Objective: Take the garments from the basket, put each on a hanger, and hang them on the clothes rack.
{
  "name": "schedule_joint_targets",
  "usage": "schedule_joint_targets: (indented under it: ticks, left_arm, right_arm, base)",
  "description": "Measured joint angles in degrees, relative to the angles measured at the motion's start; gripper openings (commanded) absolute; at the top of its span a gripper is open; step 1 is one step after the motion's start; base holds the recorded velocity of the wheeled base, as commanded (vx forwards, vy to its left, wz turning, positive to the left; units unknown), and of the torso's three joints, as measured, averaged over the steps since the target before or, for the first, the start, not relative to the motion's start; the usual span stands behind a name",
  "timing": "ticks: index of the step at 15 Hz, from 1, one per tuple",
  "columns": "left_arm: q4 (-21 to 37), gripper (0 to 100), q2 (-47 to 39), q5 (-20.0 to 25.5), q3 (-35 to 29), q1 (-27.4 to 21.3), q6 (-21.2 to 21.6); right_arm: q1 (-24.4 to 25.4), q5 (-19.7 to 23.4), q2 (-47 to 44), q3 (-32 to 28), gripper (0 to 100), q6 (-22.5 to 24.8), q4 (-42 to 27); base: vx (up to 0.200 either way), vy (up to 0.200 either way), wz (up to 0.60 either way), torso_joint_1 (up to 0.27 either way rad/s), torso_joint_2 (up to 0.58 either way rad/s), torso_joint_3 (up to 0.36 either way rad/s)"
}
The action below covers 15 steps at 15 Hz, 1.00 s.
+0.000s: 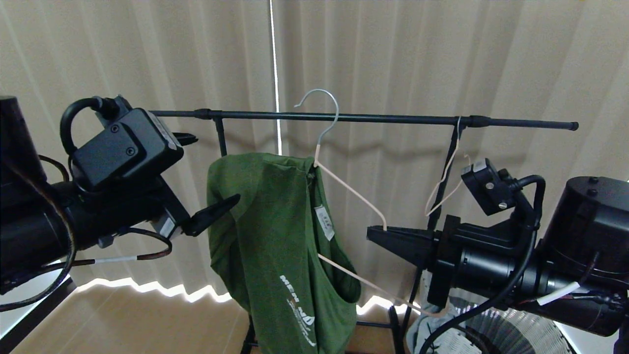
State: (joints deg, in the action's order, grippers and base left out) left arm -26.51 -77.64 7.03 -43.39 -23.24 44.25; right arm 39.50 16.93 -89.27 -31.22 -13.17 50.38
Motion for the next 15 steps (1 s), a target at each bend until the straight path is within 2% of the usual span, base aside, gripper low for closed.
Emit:
schedule_joint_targets:
  ticks: [3, 8, 13, 14, 15]
  left_arm:
    - [-0.2, 100, -2.84, 0.18, -2.86, 1.44, 2.24]
    - [-3.07, 100, -6.03, 0.44, -4.55, 2.13, 2.33]
    - [-3.27, 100, -6.73, 0.55, -4.21, 2.32, 2.33]
    - [-3.29, 0, -6.81, 0.65, -4.16, 2.34, 2.35]
    - [-3.27, 0, -6.9, 1.74, -4.13, 2.34, 2.35]
  right_arm:
    - [1.35, 1.23, 0.35, 0.11, 0, 0.0, 0.04]
    - [4.13, 1.93, 0.85, 0.68, 0, 0.01, 0.39]
    - [5.81, 1.93, 0.93, 1.05, 0, 0.06, 0.39]
    - [6.01, 1.97, 0.94, 1.07, 0, 0.06, 0.39]
    - [6.14, 3.01, 0.99, 1.18, 0, 0.04, 0.44]
  base:
    - [0.0, 0.0, 0.0, 0.0, 0.0, 0.0]
    - [0.0, 0.0, 0.0, 0.0, 0.0, 0.0]
    - [0.0, 0.0, 0.0, 0.0, 0.0, 0.0]
    - [0.0, 0.0, 0.0, 0.0, 0.0, 0.0]
    - [0.0, 0.0, 0.0, 0.0, 0.0, 0.0]
